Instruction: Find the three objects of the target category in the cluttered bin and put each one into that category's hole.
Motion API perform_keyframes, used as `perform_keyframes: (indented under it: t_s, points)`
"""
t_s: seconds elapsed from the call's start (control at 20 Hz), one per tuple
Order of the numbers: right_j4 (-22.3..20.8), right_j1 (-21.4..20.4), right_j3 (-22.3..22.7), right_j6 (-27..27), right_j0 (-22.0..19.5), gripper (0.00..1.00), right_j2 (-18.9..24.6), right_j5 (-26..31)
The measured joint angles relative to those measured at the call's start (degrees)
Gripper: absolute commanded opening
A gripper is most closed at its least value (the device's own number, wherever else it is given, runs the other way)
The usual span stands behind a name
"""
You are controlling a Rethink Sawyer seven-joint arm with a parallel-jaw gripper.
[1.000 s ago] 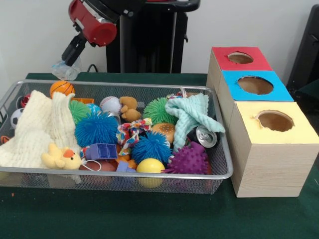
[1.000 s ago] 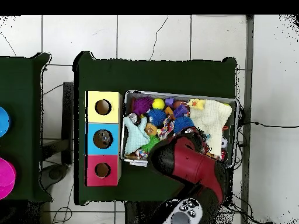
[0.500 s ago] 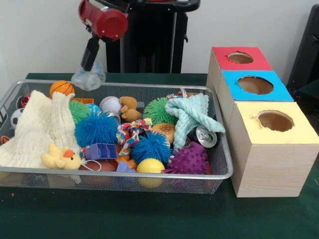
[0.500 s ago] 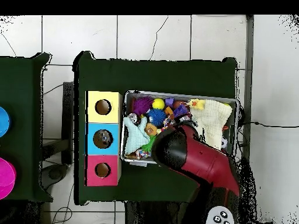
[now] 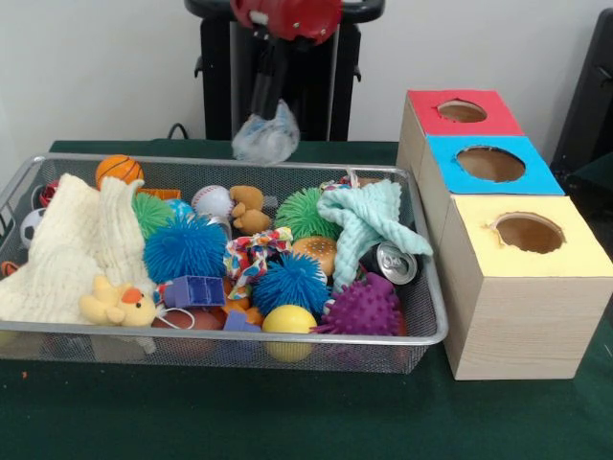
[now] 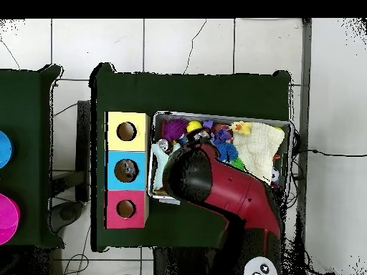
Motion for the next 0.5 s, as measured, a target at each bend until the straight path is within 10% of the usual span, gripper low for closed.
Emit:
perform_keyframes:
  t_s: [0.5]
  points:
    - [6.39,-2.62,0.07,0.0,1.97,0.0,4.01,4.73]
